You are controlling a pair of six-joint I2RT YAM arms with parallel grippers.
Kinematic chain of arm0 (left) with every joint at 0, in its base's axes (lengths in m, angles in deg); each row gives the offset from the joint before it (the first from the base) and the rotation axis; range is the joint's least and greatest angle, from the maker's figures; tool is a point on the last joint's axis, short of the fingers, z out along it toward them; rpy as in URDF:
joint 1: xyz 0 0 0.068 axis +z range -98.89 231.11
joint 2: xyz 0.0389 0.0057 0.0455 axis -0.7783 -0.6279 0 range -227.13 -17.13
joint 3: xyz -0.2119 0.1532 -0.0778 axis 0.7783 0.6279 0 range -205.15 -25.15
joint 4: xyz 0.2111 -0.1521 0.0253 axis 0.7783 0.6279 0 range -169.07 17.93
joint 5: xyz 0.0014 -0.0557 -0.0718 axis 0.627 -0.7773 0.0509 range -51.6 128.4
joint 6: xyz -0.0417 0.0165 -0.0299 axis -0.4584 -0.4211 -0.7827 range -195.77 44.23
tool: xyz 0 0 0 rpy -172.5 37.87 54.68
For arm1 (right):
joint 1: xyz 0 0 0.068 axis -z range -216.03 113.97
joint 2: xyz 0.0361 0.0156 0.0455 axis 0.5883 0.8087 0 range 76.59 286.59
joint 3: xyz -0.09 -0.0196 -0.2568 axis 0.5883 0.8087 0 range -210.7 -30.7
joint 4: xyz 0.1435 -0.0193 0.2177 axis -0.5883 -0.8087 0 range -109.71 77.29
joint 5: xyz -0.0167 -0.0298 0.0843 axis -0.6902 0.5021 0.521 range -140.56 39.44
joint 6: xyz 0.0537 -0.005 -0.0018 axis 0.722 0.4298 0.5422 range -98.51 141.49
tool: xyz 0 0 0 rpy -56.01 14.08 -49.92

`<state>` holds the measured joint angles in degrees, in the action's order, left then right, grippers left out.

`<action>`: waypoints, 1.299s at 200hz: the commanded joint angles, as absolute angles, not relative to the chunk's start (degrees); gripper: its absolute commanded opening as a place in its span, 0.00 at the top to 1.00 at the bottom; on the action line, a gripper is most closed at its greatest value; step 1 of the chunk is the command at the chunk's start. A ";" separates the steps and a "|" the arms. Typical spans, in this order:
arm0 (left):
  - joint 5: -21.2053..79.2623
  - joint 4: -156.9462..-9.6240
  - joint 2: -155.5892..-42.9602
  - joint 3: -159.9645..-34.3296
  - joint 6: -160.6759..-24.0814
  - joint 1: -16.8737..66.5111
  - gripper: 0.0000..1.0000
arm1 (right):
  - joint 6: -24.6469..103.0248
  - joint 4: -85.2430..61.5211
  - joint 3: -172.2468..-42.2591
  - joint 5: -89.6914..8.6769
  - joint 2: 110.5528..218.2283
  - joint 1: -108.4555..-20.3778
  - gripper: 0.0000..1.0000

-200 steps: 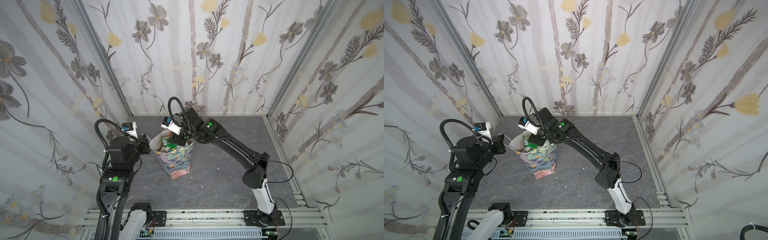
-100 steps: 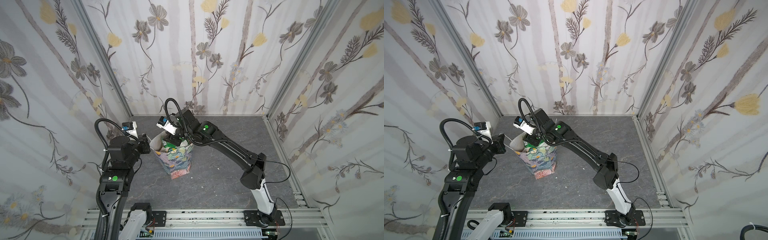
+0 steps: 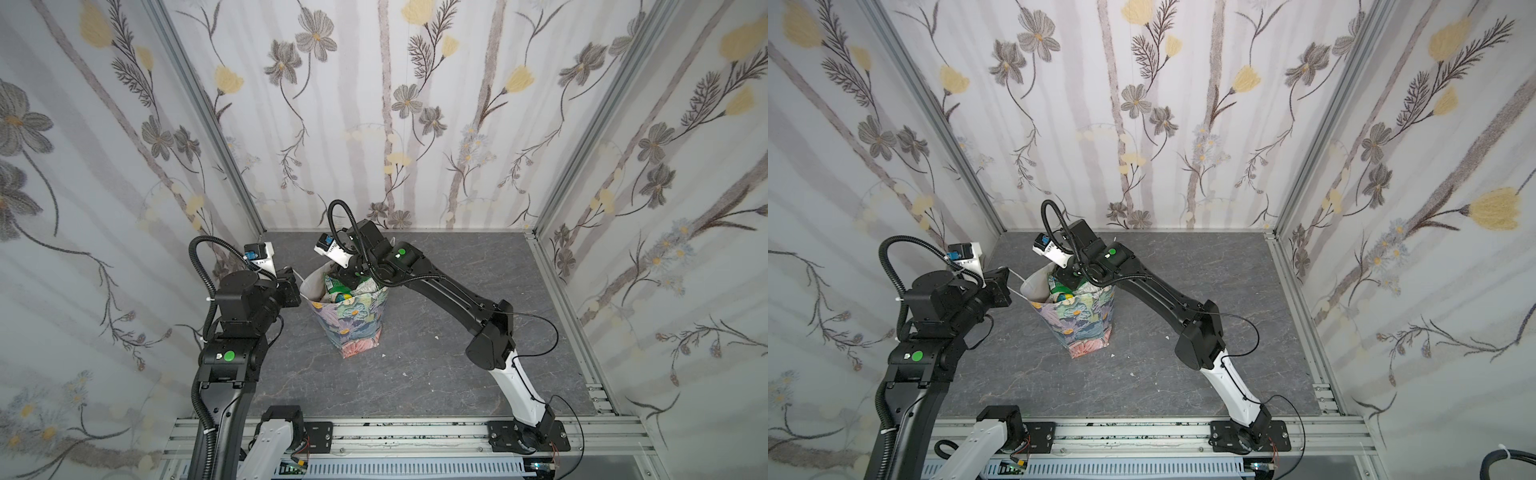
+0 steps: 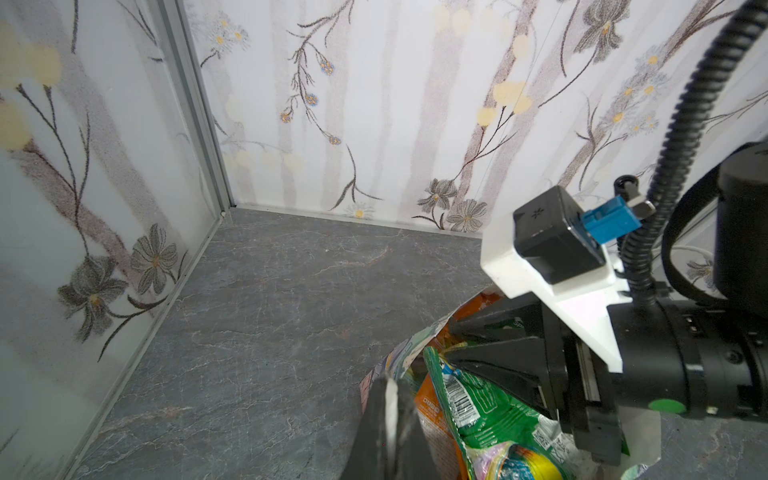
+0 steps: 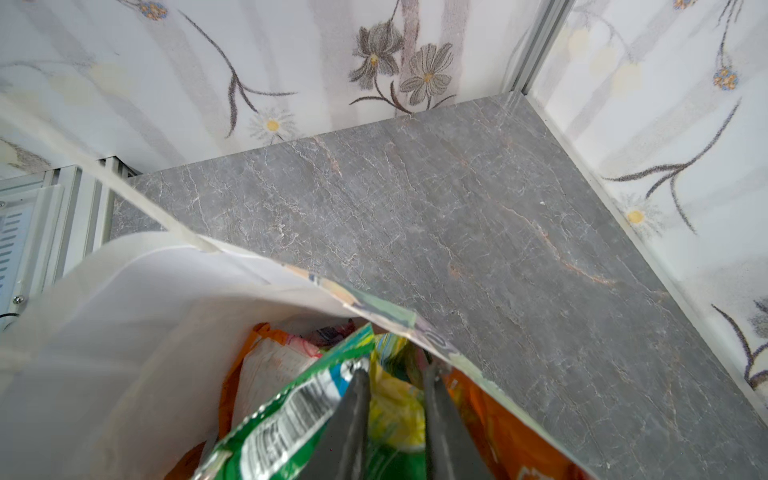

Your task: Place the snacks into the paper bag

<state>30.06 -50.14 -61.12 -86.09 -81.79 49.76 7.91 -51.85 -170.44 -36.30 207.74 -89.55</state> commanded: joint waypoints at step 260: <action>30.41 -55.00 -59.58 -85.94 -81.60 49.87 1.00 | 32.84 -22.69 -123.69 -56.61 172.98 -83.49 0.35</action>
<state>30.06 -50.14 -59.85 -85.77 -81.82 49.76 32.14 -25.42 -121.64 -60.58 171.66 -83.58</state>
